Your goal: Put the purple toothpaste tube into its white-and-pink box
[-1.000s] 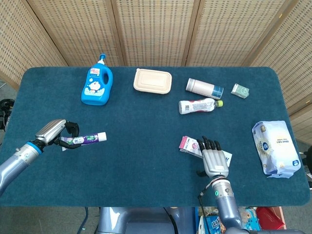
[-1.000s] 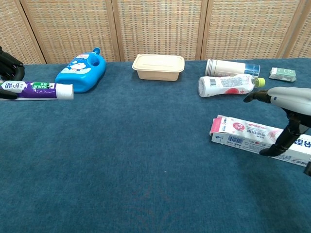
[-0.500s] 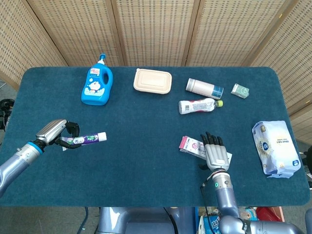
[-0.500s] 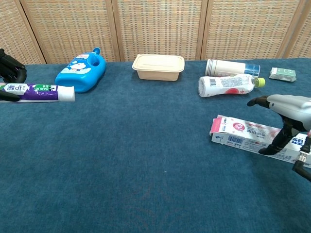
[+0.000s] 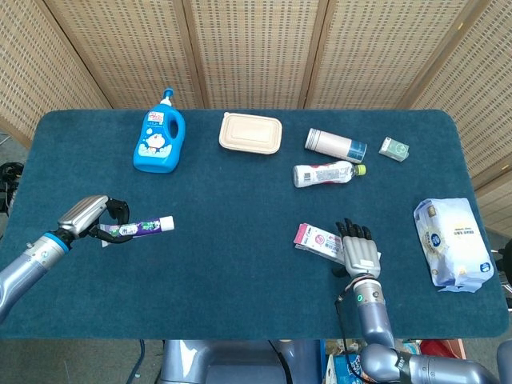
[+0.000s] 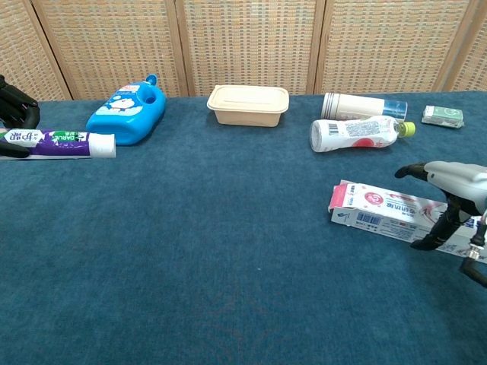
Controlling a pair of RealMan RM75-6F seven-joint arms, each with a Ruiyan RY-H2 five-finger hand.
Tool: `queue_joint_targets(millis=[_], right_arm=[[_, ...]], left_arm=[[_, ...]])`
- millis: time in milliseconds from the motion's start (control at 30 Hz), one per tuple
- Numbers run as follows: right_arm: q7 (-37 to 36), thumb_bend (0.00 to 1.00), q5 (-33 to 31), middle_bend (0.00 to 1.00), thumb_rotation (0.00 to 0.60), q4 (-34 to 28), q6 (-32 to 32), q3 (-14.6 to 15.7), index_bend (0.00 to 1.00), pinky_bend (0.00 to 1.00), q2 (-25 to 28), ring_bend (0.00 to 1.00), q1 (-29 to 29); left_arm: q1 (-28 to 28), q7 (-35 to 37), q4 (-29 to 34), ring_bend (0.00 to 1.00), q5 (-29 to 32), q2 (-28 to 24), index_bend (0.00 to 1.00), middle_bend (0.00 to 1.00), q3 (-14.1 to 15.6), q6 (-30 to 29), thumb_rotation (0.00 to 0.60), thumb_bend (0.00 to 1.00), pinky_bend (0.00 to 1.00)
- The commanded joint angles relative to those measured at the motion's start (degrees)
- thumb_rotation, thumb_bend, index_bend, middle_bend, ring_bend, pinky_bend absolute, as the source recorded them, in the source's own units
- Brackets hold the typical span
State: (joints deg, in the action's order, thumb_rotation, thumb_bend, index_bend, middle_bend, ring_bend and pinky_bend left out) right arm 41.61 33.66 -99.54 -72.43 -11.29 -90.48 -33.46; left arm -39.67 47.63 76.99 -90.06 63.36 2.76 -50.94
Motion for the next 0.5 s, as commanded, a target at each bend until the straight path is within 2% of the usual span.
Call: queue_joint_targets(millis=[33,100,200,300,400,500], right_arm=[[-0.84,0.24,0.24,0.0,0.6,1.24,0.53,-0.1,0.12,0.0,-0.38,0.0,-0.13],[-1.67,0.24,0.28,0.02,0.6,2.12,0.99,-0.23,0.17,0.0,-0.65,0.0,-0.08],[-2.43,0.24,1.43,0.12,0.6,3.63,0.92,0.11,0.28,0.01,-1.23,0.01,0.0],[-2.94,0.24,2.25,0.24,0.6,4.5,0.56,0.38,0.37,0.11,-1.79,0.09,0.18],[-4.05,0.24,3.39,0.31,0.6,5.15,0.08,0.46,0.42,0.17,-2.42,0.17,0.55],[-5.41,0.24,5.67,0.4,0.6,6.22,-0.78,0.69,0.51,0.29,-3.13,0.27,0.99]], left_arm=[[0.02,-0.03,-0.12,0.48,-0.04,0.09,0.93,0.66,0.06,0.04,0.6,0.51,0.43],[0.06,0.05,-0.16,0.48,0.01,0.13,0.93,0.66,-0.01,-0.06,0.6,0.51,0.43],[0.11,0.02,-0.26,0.48,0.03,0.15,0.93,0.66,-0.01,-0.09,0.6,0.51,0.43],[0.17,0.06,-0.26,0.48,0.12,0.17,0.93,0.66,-0.1,-0.19,0.6,0.51,0.43],[0.23,0.14,-0.16,0.48,0.09,0.11,0.93,0.66,-0.17,-0.39,0.6,0.51,0.43],[0.3,0.17,-0.07,0.48,0.08,-0.02,0.93,0.66,-0.21,-0.56,0.6,0.51,0.43]])
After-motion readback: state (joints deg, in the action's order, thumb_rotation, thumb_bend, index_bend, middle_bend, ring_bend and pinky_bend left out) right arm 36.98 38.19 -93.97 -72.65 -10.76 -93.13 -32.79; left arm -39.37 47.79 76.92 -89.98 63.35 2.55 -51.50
